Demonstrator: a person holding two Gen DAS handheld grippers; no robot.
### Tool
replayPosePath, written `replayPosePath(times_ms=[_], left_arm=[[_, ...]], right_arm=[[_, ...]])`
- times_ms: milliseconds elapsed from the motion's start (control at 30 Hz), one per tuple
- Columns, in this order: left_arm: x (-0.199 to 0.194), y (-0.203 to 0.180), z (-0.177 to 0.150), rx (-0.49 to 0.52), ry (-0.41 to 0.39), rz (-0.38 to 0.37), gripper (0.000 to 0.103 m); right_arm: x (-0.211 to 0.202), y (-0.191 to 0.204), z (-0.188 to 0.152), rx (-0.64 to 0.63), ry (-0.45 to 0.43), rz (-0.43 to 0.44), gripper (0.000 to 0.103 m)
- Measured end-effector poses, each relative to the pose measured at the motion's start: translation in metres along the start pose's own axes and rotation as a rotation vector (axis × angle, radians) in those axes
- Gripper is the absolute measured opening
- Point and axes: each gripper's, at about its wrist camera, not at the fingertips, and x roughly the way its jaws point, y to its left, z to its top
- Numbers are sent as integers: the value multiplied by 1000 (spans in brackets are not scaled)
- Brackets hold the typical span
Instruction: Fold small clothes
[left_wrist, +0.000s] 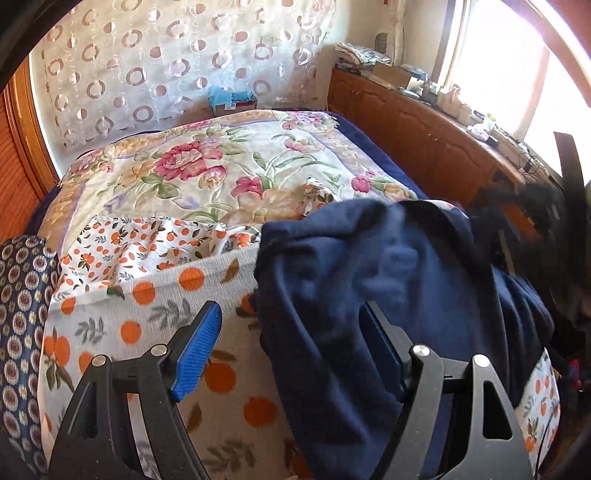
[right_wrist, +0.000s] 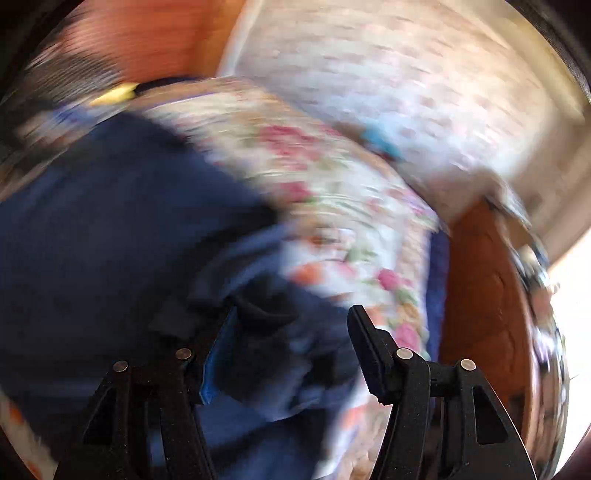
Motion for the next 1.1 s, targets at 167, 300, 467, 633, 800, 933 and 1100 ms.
replayPosePath(times_ms=[167, 300, 467, 633, 800, 933, 1100], left_arm=[[-17, -10, -23, 15, 0, -27, 77], [-35, -17, -52, 28, 8, -38, 77], [-53, -23, -87, 3, 23, -82, 77], [-56, -37, -109, -34, 53, -175, 71], [-52, -55, -111, 4, 42, -130, 54], [-51, -58, -110, 38, 32, -37, 19], [-60, -38, -110, -20, 10, -66, 9]], right_arm=[[-23, -70, -4, 291, -40, -24, 62], [-57, -76, -42, 374, -30, 162, 62], [-101, -55, -109, 362, 32, 341, 62], [-101, -44, -129, 377, 81, 394, 62], [-85, -59, -130, 452, 94, 454, 34], [-118, -54, -128, 451, -32, 399, 13], [-149, -66, -149, 497, -43, 391, 13]])
